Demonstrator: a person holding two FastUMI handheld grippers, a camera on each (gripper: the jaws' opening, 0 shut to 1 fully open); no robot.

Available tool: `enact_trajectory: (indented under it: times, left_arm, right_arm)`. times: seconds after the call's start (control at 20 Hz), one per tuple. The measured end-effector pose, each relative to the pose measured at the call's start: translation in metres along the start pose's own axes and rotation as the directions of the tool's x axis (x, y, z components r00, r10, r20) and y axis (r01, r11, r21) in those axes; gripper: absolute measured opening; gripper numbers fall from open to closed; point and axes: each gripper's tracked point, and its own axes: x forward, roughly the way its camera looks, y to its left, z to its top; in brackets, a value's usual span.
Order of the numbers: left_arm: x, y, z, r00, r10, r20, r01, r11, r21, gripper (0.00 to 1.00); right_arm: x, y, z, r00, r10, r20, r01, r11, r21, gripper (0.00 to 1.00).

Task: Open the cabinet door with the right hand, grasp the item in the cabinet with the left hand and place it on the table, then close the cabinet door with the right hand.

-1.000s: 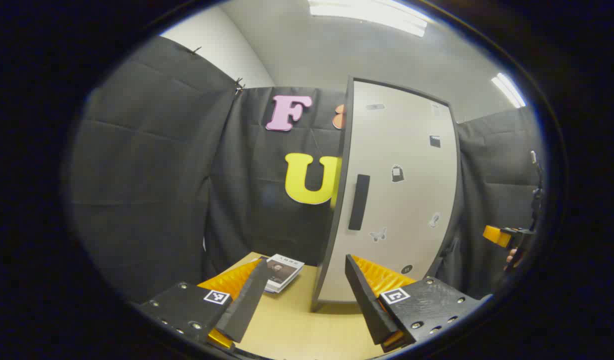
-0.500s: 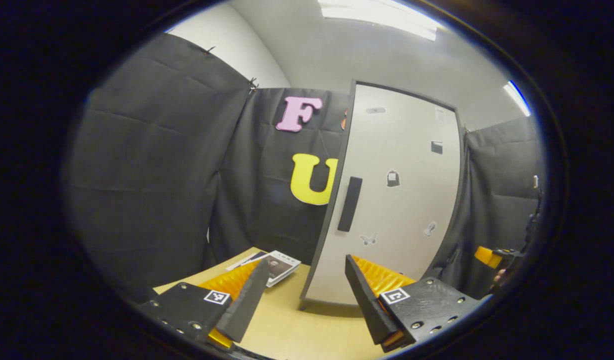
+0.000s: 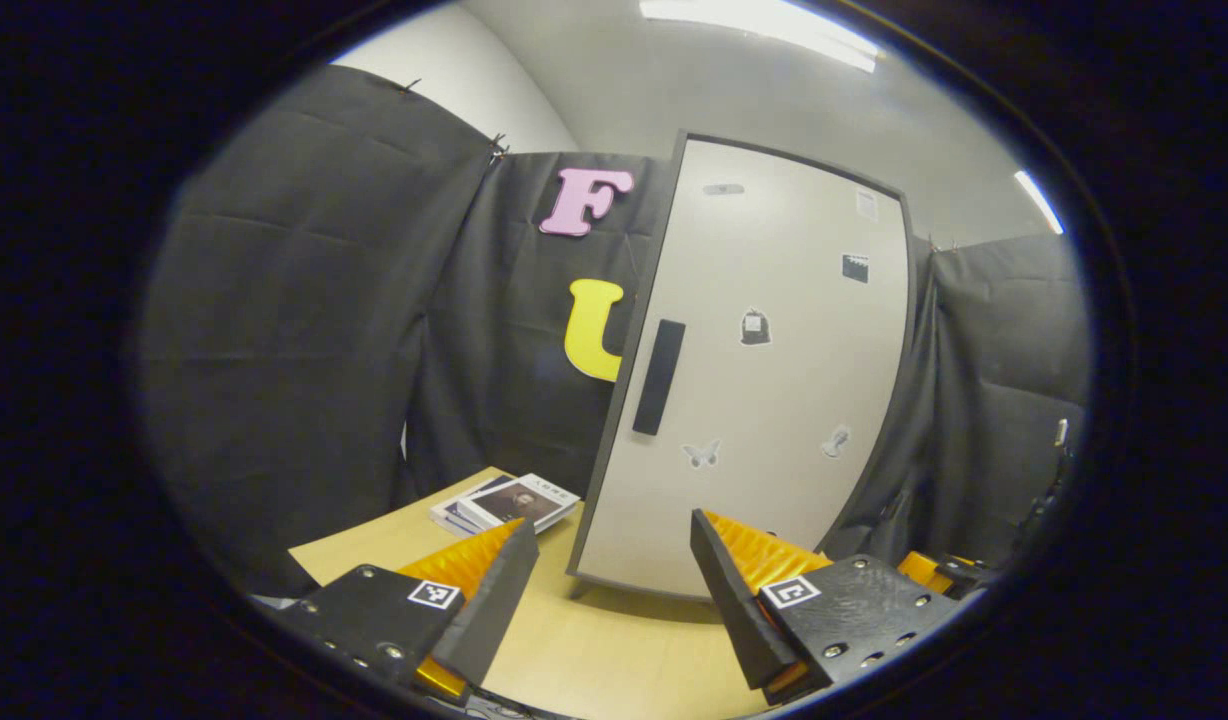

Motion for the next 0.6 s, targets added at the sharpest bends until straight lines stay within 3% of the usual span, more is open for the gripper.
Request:
enact_trajectory:
  times: [0.3, 0.6]
  left_arm:
    - [0.027, 0.039, -0.011, 0.998, -0.019, -0.059, 0.017, 0.999, -0.039, 0.95]
    - [0.042, 0.089, -0.019, 0.993, -0.056, -0.104, 0.05, 0.997, -0.059, 0.93]
  right_arm:
    - [-0.018, 0.043, -0.037, 0.997, 0.032, -0.076, -0.039, 0.996, -0.083, 0.98]
    - [-0.015, 0.111, -0.001, 1.0, 0.027, -0.004, -0.027, 0.996, -0.088, 0.98]
